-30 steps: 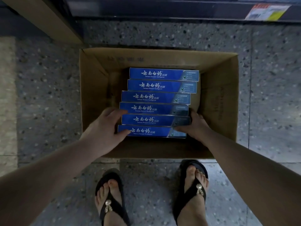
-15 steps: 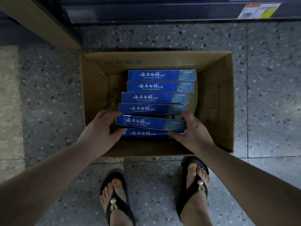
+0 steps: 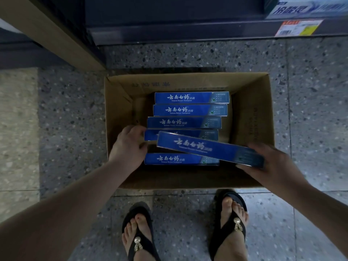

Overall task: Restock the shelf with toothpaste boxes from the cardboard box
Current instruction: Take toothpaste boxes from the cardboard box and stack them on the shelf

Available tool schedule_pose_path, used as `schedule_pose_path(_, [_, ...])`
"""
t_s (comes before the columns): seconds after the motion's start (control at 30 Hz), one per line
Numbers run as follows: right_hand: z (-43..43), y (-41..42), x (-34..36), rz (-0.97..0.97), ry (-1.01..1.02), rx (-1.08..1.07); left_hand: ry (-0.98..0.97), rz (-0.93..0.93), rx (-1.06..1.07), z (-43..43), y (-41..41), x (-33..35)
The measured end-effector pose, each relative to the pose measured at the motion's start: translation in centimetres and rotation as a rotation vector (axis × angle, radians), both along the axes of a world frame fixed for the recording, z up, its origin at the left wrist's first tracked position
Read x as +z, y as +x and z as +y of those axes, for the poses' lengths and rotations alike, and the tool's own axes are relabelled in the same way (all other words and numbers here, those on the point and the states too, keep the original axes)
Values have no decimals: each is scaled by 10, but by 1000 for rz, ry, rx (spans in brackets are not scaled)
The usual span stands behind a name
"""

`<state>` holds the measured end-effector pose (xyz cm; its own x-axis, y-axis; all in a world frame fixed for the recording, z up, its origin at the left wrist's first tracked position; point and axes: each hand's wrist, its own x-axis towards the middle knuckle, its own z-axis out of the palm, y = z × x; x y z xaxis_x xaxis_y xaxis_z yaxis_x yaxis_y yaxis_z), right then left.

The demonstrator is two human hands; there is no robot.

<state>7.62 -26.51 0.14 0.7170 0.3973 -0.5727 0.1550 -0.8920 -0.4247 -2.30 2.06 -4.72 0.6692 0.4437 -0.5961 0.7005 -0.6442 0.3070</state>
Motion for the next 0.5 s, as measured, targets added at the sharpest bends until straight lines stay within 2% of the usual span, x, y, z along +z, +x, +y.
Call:
schedule_pose_path(0.13, [-15,8,12,-55,9,-144,3,103,-176,-5,6,-26])
schedule_pose_path(0.3, [-10,17,-3,-53,115,-315,-20,72,-109,-10,5,-49])
schedule_pose_path(0.5, [-4,17,-14,-35,110,-332,68,126,-256,-10,-2,-60])
